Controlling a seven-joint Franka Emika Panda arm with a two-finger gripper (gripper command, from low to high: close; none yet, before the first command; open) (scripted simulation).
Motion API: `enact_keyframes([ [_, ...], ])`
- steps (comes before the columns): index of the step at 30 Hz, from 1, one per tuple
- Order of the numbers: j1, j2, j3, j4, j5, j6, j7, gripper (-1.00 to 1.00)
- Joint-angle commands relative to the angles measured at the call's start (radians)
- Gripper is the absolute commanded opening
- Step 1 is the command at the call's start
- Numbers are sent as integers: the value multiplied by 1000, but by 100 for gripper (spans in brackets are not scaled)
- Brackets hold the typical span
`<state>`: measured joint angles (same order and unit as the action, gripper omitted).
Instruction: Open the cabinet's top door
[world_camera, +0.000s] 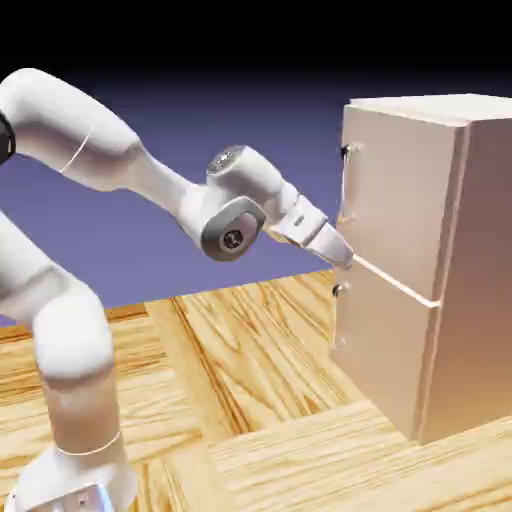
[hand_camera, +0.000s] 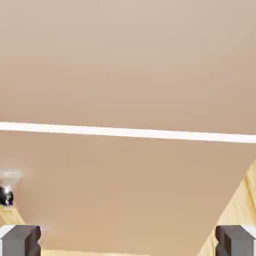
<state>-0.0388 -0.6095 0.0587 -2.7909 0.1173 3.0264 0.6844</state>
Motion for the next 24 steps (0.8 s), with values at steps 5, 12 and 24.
enact_keyframes([
  [5, -94, -73, 109, 35, 218, -20, -105, 0],
  [12, -226, -176, 261, 85, 522, -47, -252, 0],
  [24, -452, -352, 522, 170, 1044, -95, -504, 0],
])
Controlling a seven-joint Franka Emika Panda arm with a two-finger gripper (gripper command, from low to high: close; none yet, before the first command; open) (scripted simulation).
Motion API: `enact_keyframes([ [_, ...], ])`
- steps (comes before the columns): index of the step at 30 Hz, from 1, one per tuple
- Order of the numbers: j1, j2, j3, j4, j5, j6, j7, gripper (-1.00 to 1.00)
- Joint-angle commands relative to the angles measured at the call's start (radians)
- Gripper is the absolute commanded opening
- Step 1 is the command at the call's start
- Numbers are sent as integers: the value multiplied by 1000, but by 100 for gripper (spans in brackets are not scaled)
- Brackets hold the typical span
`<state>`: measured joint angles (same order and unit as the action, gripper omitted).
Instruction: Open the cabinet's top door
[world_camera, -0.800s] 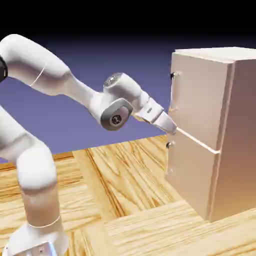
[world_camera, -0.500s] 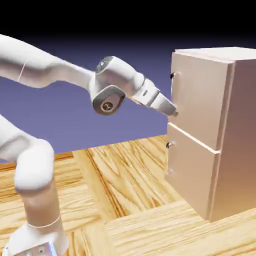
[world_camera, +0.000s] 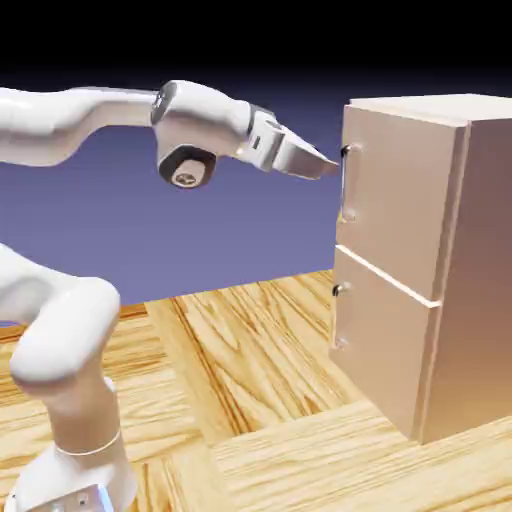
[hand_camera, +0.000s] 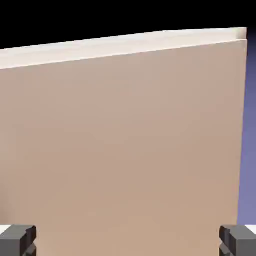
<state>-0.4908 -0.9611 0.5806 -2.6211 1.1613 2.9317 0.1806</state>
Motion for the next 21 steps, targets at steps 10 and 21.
enact_keyframes([
  [10, -188, -147, 218, 71, 435, -39, -210, 0],
  [21, -396, -308, 457, 149, 914, -83, -441, 0],
])
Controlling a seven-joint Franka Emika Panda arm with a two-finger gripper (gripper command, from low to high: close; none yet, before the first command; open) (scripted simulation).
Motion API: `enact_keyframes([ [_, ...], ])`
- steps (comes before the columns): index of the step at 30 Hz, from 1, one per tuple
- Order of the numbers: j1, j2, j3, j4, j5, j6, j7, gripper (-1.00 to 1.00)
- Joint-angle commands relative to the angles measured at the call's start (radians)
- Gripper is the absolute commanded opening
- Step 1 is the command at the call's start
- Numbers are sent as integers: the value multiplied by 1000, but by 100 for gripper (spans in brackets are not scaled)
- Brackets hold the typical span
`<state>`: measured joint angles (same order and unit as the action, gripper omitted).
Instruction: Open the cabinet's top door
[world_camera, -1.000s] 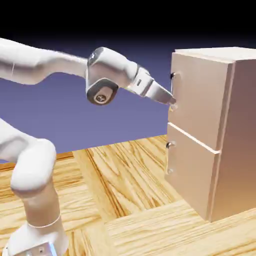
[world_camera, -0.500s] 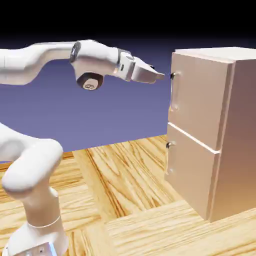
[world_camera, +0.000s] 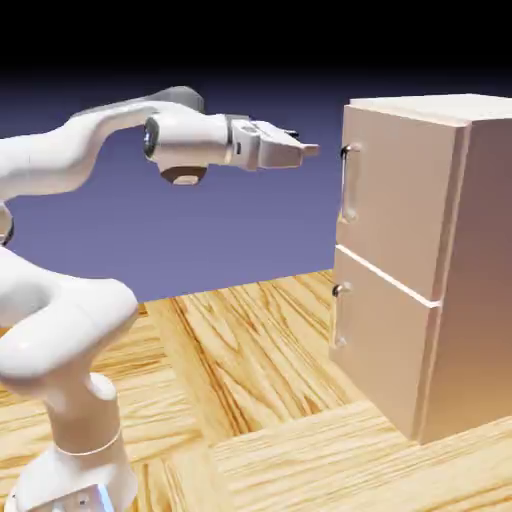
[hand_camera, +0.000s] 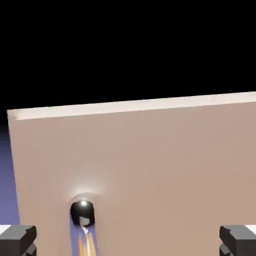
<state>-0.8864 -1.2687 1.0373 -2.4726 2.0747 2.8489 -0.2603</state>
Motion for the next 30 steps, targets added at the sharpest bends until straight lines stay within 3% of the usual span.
enact_keyframes([
  [1, -19, -15, 22, 7, 44, -4, -21, 0],
  [12, -222, -173, 257, 83, 513, -47, -248, 0],
  [18, -384, -168, 290, 215, 545, -76, -245, 0],
  [19, -384, -168, 290, 215, 545, -76, -245, -100],
  [30, -173, -189, 143, -140, 579, -496, -394, -100],
])
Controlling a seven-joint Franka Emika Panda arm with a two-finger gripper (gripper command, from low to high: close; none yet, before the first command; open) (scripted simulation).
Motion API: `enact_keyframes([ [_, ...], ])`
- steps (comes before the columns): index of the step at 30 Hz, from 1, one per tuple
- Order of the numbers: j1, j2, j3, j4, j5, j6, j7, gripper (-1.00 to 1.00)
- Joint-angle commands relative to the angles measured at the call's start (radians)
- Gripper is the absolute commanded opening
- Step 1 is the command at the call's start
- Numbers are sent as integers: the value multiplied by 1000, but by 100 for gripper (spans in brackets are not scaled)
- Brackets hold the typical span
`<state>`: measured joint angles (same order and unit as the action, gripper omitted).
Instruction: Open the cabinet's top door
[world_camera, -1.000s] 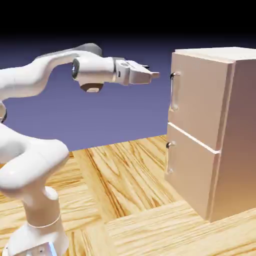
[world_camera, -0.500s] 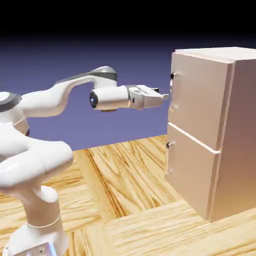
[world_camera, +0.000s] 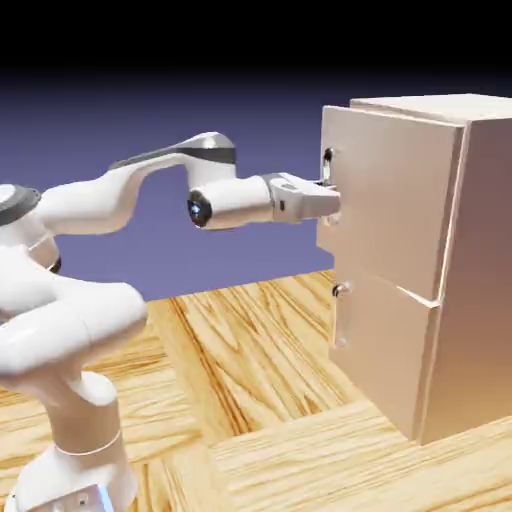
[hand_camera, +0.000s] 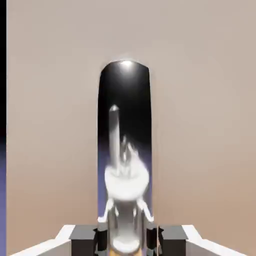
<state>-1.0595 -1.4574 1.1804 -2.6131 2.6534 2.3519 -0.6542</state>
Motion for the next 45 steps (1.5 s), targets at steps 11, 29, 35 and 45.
enact_keyframes([
  [11, 71, 39, -235, -269, -153, -477, -129, -100],
  [29, -269, 374, -604, -282, -706, -1259, -444, -100],
  [35, -288, 584, -697, -185, -936, -1327, -588, -100],
  [45, -364, 947, -735, 65, -1285, -1451, -785, -100],
])
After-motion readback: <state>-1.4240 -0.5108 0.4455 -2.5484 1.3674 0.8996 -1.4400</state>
